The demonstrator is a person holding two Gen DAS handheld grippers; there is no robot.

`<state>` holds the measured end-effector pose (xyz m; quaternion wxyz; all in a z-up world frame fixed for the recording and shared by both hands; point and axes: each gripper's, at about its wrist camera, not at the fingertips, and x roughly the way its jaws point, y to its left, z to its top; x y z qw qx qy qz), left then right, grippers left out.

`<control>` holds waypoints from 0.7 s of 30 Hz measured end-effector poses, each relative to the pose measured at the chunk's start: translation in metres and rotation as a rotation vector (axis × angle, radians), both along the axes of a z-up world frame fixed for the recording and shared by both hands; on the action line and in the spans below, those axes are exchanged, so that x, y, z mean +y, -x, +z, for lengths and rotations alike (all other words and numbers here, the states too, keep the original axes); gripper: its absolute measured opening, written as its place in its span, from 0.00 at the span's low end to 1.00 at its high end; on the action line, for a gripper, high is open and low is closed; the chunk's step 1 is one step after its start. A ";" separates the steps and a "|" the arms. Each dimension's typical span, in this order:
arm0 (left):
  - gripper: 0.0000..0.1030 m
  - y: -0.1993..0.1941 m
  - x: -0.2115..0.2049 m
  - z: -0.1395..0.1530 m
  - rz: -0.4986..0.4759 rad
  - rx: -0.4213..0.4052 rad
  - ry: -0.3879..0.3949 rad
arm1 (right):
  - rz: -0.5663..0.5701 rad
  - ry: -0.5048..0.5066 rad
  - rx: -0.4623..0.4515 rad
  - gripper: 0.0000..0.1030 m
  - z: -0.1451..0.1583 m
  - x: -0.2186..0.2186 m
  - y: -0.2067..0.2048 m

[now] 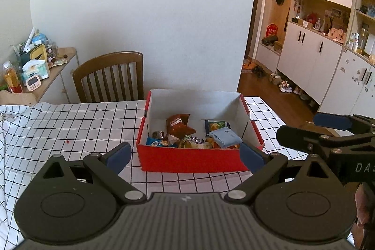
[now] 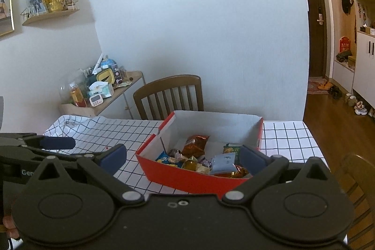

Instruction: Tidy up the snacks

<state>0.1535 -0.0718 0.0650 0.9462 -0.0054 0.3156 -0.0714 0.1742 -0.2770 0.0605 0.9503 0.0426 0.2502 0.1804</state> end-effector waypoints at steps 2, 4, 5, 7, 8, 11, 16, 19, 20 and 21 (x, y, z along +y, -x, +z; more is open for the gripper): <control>0.97 0.003 0.001 0.001 0.000 -0.004 0.004 | -0.014 0.008 -0.012 1.00 0.000 0.000 0.003; 0.97 0.004 0.002 0.002 -0.001 -0.002 0.010 | -0.023 0.003 -0.013 1.00 0.000 0.000 0.005; 0.97 0.005 0.002 0.002 -0.001 -0.001 0.013 | -0.022 -0.006 -0.008 1.00 0.000 -0.001 0.004; 0.97 0.007 0.003 0.002 0.003 -0.005 0.012 | -0.027 -0.025 0.004 1.00 0.000 -0.003 0.005; 0.97 0.008 0.003 0.002 0.003 -0.005 0.014 | -0.027 -0.028 0.006 1.00 0.000 -0.004 0.006; 0.97 0.010 0.003 0.002 0.003 -0.007 0.015 | -0.027 -0.018 0.002 1.00 0.000 -0.002 0.008; 0.97 0.012 0.005 0.005 0.003 -0.006 0.027 | -0.026 -0.018 0.011 1.00 -0.002 -0.002 0.012; 0.97 0.012 0.006 0.005 0.003 -0.007 0.022 | -0.020 -0.021 0.019 1.00 -0.003 -0.001 0.013; 0.97 0.013 0.006 0.005 0.003 -0.007 0.022 | -0.018 -0.021 0.020 1.00 -0.003 -0.001 0.013; 0.97 0.013 0.006 0.005 0.003 -0.006 0.023 | -0.018 -0.022 0.021 1.00 -0.004 0.000 0.013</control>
